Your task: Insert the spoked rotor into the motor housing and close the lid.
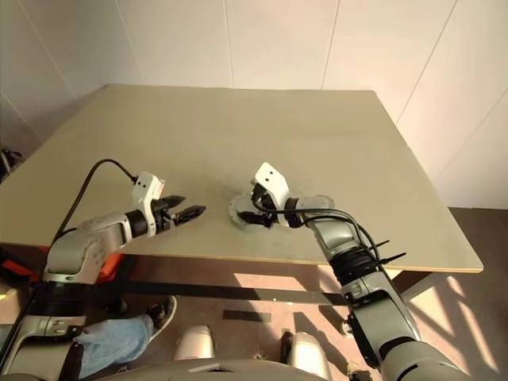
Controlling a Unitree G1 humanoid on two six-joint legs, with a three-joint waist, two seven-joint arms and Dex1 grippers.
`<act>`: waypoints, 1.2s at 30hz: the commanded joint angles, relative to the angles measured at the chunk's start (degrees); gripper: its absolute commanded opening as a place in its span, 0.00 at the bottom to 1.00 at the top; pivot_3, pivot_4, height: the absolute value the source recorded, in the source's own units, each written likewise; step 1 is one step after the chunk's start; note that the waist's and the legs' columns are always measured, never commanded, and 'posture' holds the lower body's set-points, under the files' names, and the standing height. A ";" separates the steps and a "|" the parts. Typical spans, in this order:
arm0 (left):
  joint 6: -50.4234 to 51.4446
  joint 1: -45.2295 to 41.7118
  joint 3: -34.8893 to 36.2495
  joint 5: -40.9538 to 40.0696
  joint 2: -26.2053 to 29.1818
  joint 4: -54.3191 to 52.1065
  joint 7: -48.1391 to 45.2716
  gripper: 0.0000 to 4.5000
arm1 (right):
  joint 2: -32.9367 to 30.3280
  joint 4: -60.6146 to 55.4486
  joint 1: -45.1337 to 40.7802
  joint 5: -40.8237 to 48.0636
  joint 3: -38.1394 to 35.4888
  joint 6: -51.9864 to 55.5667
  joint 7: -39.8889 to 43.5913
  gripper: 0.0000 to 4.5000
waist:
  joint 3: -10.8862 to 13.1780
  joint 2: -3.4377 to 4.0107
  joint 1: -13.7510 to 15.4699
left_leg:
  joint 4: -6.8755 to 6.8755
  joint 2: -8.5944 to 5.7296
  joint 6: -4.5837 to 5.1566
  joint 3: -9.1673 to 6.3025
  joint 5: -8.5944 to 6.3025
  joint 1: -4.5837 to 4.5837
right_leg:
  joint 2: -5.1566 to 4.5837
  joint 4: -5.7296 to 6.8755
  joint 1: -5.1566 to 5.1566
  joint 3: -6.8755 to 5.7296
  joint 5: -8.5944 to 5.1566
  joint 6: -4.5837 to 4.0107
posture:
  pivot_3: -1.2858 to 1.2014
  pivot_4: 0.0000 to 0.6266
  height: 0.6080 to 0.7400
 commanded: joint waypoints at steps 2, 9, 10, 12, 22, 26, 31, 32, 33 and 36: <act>2.02 -4.52 0.87 -3.18 -4.11 -0.39 2.19 0.80 | -1.46 1.99 0.89 -2.32 0.68 0.73 -0.57 0.67 | 0.00 -0.01 -0.01 | 0.00 0.00 0.00 0.00 0.00 -0.01 | 0.00 0.00 0.00 0.00 0.00 0.00 | 0.52 0.00 1.00; 2.09 -9.07 -3.99 -1.81 -9.67 2.74 3.21 0.23 | -1.60 1.45 1.08 -2.24 0.44 0.96 -0.98 0.67 | -0.01 -0.01 -0.02 | 0.00 0.00 0.00 0.00 0.00 -0.02 | 0.00 0.00 0.00 0.00 0.00 0.01 | 0.52 0.00 1.00; 2.67 -9.86 -4.88 -1.21 -10.32 3.94 3.98 0.15 | -1.61 1.34 1.17 -2.22 0.40 0.98 -1.07 0.67 | -0.01 -0.01 0.00 | 0.00 0.00 0.00 0.00 0.00 -0.03 | 0.00 -0.02 -0.01 0.00 0.00 0.01 | 0.52 0.00 1.00; 2.70 -10.52 -7.10 0.61 -10.42 5.15 4.57 0.07 | -1.62 1.11 1.36 -2.16 0.33 1.05 -1.23 0.67 | -0.01 -0.01 -0.02 | 0.00 0.00 0.00 0.00 0.00 -0.04 | 0.00 -0.02 0.00 0.00 -0.01 0.02 | 0.52 0.00 1.00; 4.75 -9.30 -10.81 3.98 -9.29 6.91 4.85 0.07 | -1.40 0.67 1.85 -1.97 -0.20 1.86 -2.19 0.67 | -0.05 0.04 0.01 | -0.05 -0.02 0.00 0.00 0.00 -0.03 | -0.02 -0.07 0.02 -0.02 -0.01 0.03 | 0.52 0.00 1.00; 4.82 -8.96 -11.06 4.37 -9.50 6.74 4.95 0.07 | -1.02 1.63 0.94 -1.74 -1.09 2.44 -3.25 0.67 | -0.10 0.11 0.01 | -0.12 -0.02 0.01 0.00 0.00 0.04 | -0.02 -0.27 0.13 -0.05 -0.02 0.05 | 0.52 0.00 1.00; 4.70 -8.96 -11.12 4.70 -9.69 6.84 4.99 0.06 | -1.20 -0.46 0.42 0.69 -2.85 4.02 -2.01 0.91 | -0.11 0.13 0.02 | -0.28 -0.06 0.01 0.00 0.00 0.13 | -0.03 -0.66 0.35 -0.08 -0.02 0.06 | 0.52 0.00 1.00; 4.62 -9.02 -11.15 4.76 -9.75 6.93 5.00 0.06 | -1.44 -2.28 0.66 1.29 -3.22 4.36 -1.58 0.98 | -0.11 0.13 0.02 | -0.28 -0.09 0.02 0.01 -0.01 0.12 | -0.05 -0.68 0.35 -0.07 -0.02 0.06 | 0.52 0.00 1.00; 4.53 -9.09 -11.17 4.80 -9.77 7.05 4.97 0.06 | -1.65 -4.22 0.91 2.06 -3.59 4.83 -1.03 0.99 | -0.10 0.13 0.03 | -0.28 -0.10 0.02 0.01 -0.01 0.11 | -0.05 -0.69 0.35 -0.07 -0.02 0.07 | 0.52 0.00 1.00; 4.32 -9.34 -11.41 4.96 -10.03 7.34 4.94 0.06 | -2.25 -11.22 1.62 6.83 -5.90 8.43 1.46 0.99 | -0.09 0.14 0.05 | -0.29 -0.09 0.02 0.00 -0.01 0.01 | -0.05 -0.71 0.29 -0.07 -0.02 0.07 | 0.52 0.00 1.00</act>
